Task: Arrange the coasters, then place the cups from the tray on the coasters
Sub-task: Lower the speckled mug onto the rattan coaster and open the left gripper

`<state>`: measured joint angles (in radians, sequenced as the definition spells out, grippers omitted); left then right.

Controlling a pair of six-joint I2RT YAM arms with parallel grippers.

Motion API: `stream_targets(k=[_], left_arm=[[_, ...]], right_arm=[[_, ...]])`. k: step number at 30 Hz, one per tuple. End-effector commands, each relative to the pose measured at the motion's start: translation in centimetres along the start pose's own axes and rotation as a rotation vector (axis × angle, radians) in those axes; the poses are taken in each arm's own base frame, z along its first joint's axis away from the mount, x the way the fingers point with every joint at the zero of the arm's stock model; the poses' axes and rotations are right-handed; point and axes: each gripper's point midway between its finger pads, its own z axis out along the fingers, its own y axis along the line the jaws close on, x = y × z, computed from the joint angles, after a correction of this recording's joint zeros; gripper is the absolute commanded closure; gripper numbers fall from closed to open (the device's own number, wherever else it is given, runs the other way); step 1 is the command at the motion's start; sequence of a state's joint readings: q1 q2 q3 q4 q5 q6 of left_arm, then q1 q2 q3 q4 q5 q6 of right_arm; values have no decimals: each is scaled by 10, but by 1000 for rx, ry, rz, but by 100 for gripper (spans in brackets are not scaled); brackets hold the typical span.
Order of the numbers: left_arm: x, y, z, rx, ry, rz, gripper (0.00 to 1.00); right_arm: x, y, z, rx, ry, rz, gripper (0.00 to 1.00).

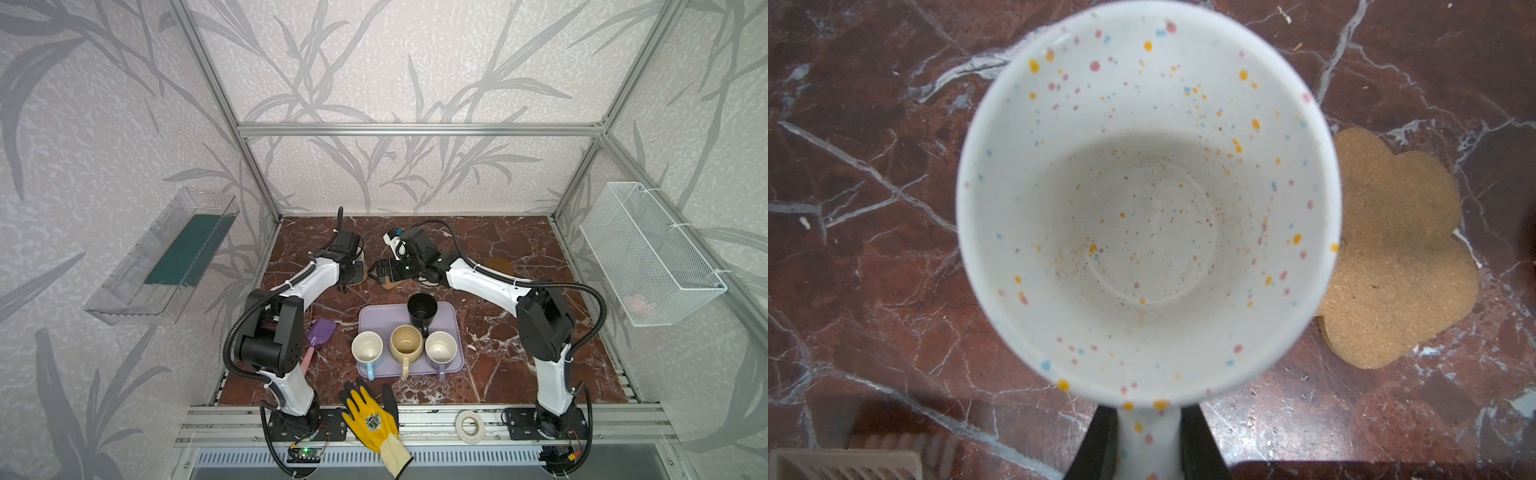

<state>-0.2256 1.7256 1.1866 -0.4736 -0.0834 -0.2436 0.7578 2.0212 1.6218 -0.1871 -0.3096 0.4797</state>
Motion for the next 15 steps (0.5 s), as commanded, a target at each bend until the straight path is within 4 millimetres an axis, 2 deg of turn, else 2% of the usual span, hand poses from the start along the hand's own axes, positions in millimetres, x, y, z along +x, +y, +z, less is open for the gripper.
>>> stream_targets(k=[1, 5, 9, 15], left_arm=[[12, 1, 0, 13, 31, -6, 92], [19, 6, 2, -10, 36, -5, 81], [19, 6, 2, -11, 38, -11, 75], [20, 6, -2, -5, 34, -19, 53]], right_arm=[[3, -3, 3, -9, 9, 11, 1], [3, -2, 2, -11, 9, 13, 1], [3, -3, 2, -6, 15, 17, 1], [3, -3, -1, 3, 14, 18, 1]])
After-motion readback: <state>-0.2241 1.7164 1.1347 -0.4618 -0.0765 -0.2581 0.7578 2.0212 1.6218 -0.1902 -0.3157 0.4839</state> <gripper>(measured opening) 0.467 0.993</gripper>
